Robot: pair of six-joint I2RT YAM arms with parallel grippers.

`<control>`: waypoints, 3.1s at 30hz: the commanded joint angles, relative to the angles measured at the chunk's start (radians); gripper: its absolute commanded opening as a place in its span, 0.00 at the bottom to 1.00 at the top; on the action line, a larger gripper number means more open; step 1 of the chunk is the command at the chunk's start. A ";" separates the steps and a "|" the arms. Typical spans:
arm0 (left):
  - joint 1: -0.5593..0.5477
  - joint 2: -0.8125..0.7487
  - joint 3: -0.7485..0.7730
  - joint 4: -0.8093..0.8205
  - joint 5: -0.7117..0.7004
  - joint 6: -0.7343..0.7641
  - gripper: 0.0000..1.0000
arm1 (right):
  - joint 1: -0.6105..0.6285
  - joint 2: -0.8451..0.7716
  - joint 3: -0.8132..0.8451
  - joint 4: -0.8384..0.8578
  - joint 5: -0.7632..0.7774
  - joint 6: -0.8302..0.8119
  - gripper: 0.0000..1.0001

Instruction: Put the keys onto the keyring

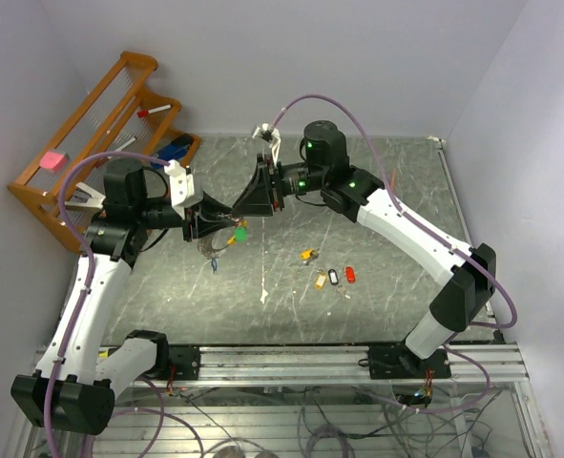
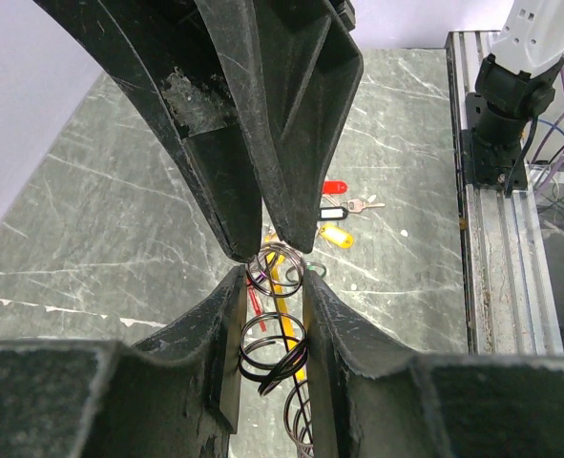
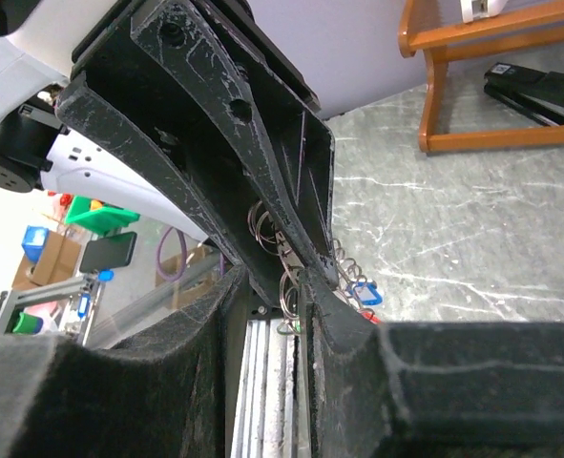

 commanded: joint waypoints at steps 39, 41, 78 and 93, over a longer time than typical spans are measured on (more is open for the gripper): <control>-0.010 -0.051 -0.060 0.265 -0.107 -0.191 0.07 | -0.202 -0.134 -0.157 -0.646 0.738 -0.060 0.28; -0.010 -0.051 -0.060 0.272 -0.108 -0.203 0.07 | -0.216 -0.129 -0.171 -0.702 0.772 -0.036 0.25; -0.010 -0.052 -0.050 0.132 -0.078 -0.051 0.07 | -0.370 -0.107 -0.293 -0.783 0.918 0.041 0.37; -0.010 -0.064 -0.081 0.197 -0.098 -0.104 0.07 | -0.377 -0.040 -0.388 -0.809 0.835 0.048 0.35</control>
